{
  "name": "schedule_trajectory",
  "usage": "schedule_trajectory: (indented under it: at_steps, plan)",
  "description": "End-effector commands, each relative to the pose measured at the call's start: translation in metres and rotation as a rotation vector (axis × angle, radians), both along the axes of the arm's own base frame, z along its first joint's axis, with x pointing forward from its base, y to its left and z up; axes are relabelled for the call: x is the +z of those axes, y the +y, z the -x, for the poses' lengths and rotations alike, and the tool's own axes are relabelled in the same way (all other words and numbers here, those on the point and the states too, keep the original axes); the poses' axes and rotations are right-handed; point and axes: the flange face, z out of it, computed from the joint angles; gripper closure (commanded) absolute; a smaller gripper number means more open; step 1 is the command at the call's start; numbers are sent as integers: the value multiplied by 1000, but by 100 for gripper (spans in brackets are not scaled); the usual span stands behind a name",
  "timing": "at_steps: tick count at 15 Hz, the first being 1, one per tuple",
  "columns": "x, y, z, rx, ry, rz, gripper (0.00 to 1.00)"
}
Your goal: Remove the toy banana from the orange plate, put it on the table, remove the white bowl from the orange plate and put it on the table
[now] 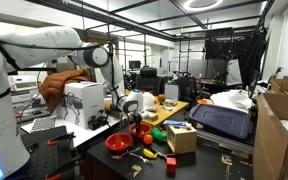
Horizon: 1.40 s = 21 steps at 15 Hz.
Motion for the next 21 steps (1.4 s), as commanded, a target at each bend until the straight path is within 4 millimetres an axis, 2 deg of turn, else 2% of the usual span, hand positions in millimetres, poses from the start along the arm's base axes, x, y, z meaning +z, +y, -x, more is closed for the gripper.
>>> schedule_trajectory:
  at_steps: [1, 12, 21]
  plan:
    - [8, -3, -6, -15, 14, -13, 88]
    - [58, -68, -5, -149, 16, 8, 88]
    - [90, -126, 17, -258, 27, 57, 88]
